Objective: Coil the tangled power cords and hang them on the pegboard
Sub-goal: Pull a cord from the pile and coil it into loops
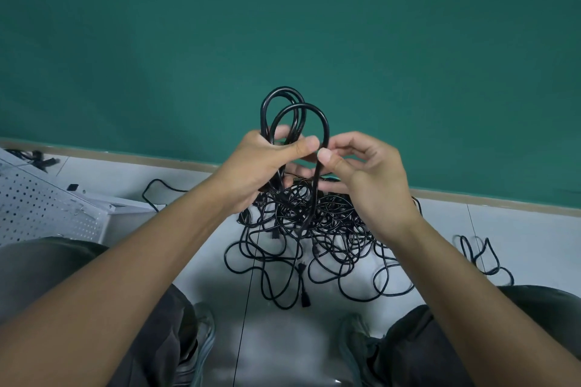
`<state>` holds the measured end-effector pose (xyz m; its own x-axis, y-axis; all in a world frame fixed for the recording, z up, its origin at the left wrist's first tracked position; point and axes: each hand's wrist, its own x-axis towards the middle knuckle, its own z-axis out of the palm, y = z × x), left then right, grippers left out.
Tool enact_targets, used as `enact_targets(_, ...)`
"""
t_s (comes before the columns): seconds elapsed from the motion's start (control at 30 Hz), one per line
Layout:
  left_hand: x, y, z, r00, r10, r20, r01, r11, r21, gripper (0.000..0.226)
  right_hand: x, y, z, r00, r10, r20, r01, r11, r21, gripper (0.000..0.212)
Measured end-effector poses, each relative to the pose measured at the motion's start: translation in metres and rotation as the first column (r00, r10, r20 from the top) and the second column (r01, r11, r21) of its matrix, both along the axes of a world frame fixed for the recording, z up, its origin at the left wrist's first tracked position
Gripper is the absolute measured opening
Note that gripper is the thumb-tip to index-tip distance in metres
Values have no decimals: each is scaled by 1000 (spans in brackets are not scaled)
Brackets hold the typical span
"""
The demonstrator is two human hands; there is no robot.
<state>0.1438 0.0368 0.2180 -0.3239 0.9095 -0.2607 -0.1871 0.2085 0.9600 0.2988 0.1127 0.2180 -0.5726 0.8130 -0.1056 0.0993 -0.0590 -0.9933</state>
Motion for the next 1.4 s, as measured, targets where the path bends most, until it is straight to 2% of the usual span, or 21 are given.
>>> enact_targets(0.13,1,0,1,999,-36,3,36,999,-15,23,1,3,3,1000,0,-4,0,1000,-26,8)
enact_targets(0.27,5,-2,1,989,-142,30,143,989,-42,36,2,4,4,999,-14,-42,12,998,-56,5)
enact_targets(0.33,10,-3,1,983,-179,31,181,982,-53,33,1,4,5,998,-41,-48,39,998,-42,4)
enact_targets(0.43,14,-3,-3,984,-179,18,180,982,-60,33,0,4,5,997,-74,-30,74,997,-16,8)
enact_targets(0.57,13,-4,-5,979,-192,-72,185,979,-83,35,-2,4,0,988,-151,19,150,988,22,17)
enact_targets(0.67,14,-3,-10,985,-159,-69,155,986,-55,26,-3,7,-1,983,-170,71,165,984,68,18)
enact_targets(0.77,16,-2,-7,982,-119,143,119,993,9,23,-3,7,-4,989,-127,76,128,992,-9,16)
enact_targets(0.83,14,0,-2,956,-73,283,67,997,30,32,-3,5,-9,994,-62,85,69,994,-88,33)
enact_targets(0.87,12,1,0,944,-44,326,31,999,44,30,-3,2,-12,996,-3,86,14,992,-126,44)
enact_targets(1.03,-1,5,4,922,95,376,-117,993,34,34,-9,-28,-29,929,300,217,-257,944,-207,85)
enact_targets(1.1,-5,5,5,907,157,391,-185,982,36,38,-11,-37,-35,887,368,278,-323,926,-195,91)
enact_targets(1.2,-12,7,6,869,273,413,-313,949,30,39,-10,-39,-33,849,403,343,-350,914,-206,85)
enact_targets(1.4,-24,12,-1,776,501,383,-539,842,-7,40,-6,-38,-31,753,523,399,-542,837,-74,38)
